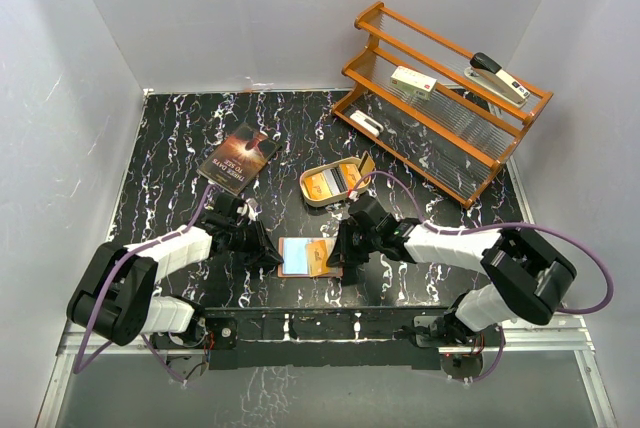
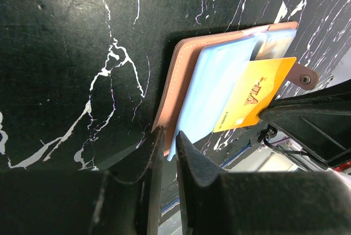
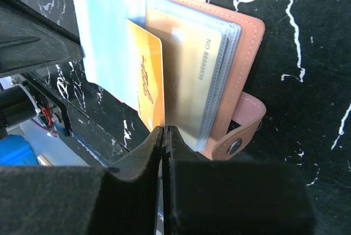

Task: Put the credit cards into the card holder
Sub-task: Insert the credit card into the card holder.

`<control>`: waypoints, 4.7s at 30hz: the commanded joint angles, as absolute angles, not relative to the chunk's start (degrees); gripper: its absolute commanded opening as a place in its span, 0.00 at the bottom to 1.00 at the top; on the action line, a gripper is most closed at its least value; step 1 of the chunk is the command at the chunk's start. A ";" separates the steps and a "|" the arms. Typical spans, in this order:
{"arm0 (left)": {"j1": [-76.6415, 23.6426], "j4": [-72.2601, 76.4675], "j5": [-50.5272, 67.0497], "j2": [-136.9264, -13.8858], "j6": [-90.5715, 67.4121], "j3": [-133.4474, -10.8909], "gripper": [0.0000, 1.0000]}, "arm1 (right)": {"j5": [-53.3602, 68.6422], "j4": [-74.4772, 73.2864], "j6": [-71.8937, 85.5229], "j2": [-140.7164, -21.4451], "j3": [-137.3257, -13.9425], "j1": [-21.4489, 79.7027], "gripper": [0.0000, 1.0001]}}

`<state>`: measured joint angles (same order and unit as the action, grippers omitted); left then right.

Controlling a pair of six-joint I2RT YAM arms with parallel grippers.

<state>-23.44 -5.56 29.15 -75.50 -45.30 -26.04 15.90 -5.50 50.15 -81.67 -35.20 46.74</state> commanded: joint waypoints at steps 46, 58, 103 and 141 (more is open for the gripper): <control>-26.71 2.34 32.42 -75.69 -51.99 -20.76 0.14 | 15.42 3.24 53.17 -86.55 -34.93 45.26 0.00; -27.85 1.92 31.16 -75.84 -52.39 -21.39 0.14 | 14.20 -1.81 50.15 -86.93 -38.55 46.14 0.27; -28.06 -0.45 27.77 -73.32 -51.05 -22.85 0.11 | 17.66 1.52 48.11 -94.94 -46.15 49.51 0.34; -28.21 -1.42 26.86 -70.84 -51.43 -22.40 0.16 | 18.95 4.06 45.49 -94.98 -49.99 50.54 0.34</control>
<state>-27.94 -0.47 26.17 -72.42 -51.46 -22.61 15.22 -0.01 46.65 -94.96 -46.46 50.30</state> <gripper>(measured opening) 0.151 0.362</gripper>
